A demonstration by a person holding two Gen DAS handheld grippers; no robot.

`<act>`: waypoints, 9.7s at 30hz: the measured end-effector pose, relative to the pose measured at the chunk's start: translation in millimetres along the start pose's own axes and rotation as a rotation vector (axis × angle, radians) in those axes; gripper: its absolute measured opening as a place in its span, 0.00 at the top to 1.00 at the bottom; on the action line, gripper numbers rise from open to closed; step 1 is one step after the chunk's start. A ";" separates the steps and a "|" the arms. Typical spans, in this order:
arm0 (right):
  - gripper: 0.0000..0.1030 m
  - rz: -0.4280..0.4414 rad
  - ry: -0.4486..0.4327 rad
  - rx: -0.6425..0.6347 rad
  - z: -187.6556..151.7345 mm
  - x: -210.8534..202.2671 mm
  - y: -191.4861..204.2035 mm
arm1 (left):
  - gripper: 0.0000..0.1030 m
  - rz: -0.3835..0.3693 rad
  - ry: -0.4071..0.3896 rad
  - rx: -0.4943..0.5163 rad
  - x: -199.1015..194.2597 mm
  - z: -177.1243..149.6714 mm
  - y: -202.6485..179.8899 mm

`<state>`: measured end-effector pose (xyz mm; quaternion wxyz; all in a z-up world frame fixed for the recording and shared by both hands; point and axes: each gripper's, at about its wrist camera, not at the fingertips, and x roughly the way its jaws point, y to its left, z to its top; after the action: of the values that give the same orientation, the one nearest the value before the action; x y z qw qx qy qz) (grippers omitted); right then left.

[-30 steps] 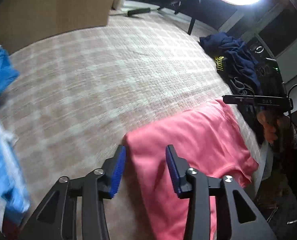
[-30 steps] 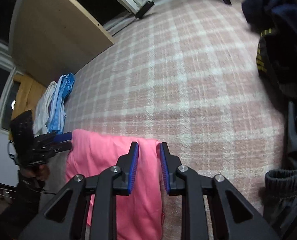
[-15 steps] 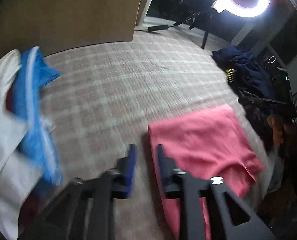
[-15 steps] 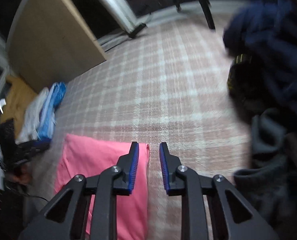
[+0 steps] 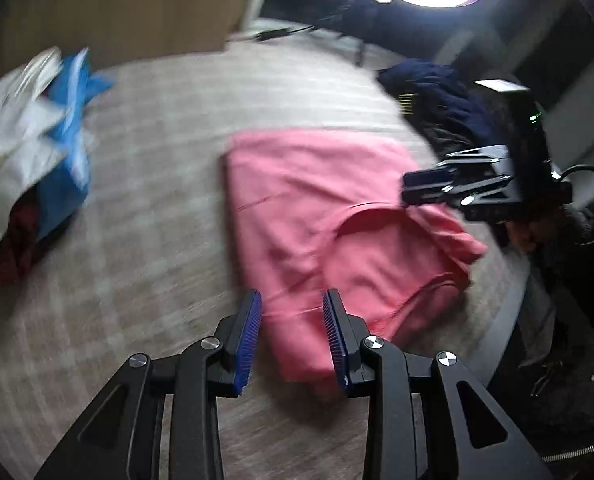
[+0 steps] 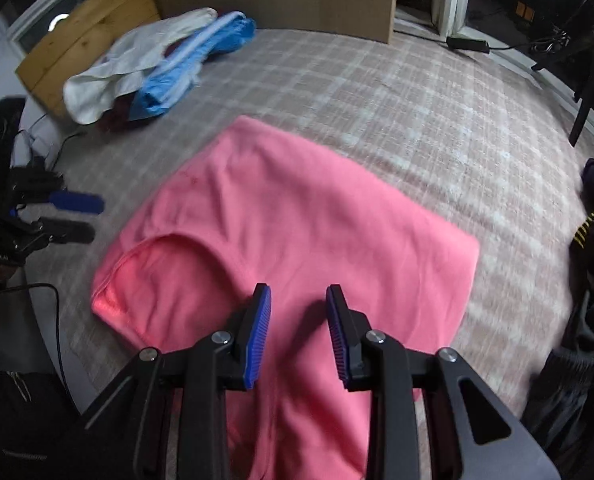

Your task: Fold clothes

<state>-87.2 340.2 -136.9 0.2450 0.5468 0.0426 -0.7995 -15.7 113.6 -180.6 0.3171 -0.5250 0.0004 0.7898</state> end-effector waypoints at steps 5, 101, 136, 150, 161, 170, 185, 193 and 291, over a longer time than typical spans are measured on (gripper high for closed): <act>0.73 0.034 0.011 0.084 -35.1 -4.7 -0.5 | 0.70 -0.072 0.058 0.166 32.6 17.0 -24.6; 0.21 -0.145 -0.153 0.367 -81.4 -11.8 -30.0 | 0.06 0.393 0.162 -0.306 94.9 33.3 -30.4; 0.91 0.303 -0.295 0.402 -43.7 -70.4 -3.3 | 0.86 0.118 -0.015 -0.155 12.5 51.3 -42.3; 0.91 0.284 -0.462 0.263 131.8 -122.2 118.5 | 0.86 0.203 -0.234 -0.077 -166.9 116.2 95.8; 0.90 0.354 -0.338 0.235 285.0 -15.2 179.4 | 0.78 0.328 -0.161 -0.117 -221.4 119.4 253.9; 0.79 0.323 -0.124 0.247 249.3 65.1 160.6 | 0.72 0.418 -0.084 -0.266 -198.0 72.3 325.9; 0.78 0.252 -0.095 0.278 316.6 141.9 134.3 | 0.53 0.466 -0.005 -0.272 -142.4 163.8 394.9; 0.83 0.305 -0.125 0.268 314.1 152.5 132.6 | 0.93 0.410 -0.076 -0.259 -127.3 157.4 396.3; 0.37 -0.053 -0.356 0.076 58.4 2.0 279.4 | 0.26 0.468 -0.326 -0.168 -238.8 -24.4 217.0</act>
<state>-15.2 75.1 -59.7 0.2067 0.4041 -0.0171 -0.8909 -45.1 -187.4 -65.6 0.0777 -0.4012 0.0051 0.9127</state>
